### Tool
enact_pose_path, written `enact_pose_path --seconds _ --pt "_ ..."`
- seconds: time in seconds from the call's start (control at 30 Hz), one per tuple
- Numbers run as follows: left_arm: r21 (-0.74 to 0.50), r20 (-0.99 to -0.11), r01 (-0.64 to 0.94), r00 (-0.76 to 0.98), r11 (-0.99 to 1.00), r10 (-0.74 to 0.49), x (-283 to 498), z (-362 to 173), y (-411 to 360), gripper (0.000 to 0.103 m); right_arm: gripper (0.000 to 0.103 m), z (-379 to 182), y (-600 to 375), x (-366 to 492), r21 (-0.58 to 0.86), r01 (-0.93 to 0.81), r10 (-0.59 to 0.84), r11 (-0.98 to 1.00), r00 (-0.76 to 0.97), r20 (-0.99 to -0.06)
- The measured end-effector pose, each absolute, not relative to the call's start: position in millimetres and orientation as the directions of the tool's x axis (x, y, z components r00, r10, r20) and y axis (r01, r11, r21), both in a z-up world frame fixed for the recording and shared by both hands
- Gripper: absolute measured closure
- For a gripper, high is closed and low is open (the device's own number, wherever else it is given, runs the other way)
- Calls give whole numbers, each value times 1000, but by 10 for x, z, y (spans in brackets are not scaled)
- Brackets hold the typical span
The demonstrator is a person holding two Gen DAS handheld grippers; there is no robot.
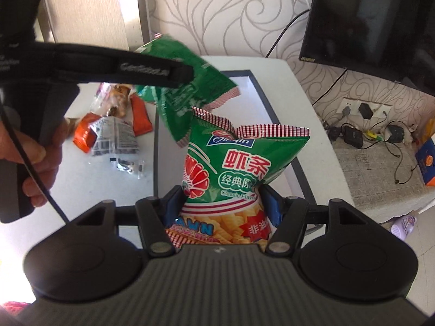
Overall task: Organize snacks
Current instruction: 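Carry both green bags into the white box and open both tools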
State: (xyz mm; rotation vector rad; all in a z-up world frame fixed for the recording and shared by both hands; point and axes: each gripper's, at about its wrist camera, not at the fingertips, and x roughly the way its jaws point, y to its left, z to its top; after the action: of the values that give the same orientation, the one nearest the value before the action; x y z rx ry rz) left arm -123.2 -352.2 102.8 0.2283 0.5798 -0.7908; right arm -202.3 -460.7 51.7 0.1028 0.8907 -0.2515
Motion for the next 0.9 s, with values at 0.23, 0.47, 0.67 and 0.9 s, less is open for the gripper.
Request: enact_pose_path --seconds 0.23,0.47,0.67,0.9 --pt "18 -607 710 567 704 -557 -1040 759 -3866 35 38 378 -4829 -1887 -6 226 -138 974 574 -807" --pt "83 -638 691 590 718 -495 -911 564 -4025 30 38 302 -4854 -1833 8 171 -92 985 569 -817" --pt "148 -613 704 617 695 -494 -1010 606 -3930 10 38 274 -4815 -1777 -42 68 -73 997 577 -813" --pt "250 -573 729 642 638 -509 -1335 671 -3752 6 35 264 -4905 -1594 -68 16 -65 998 558 -827"
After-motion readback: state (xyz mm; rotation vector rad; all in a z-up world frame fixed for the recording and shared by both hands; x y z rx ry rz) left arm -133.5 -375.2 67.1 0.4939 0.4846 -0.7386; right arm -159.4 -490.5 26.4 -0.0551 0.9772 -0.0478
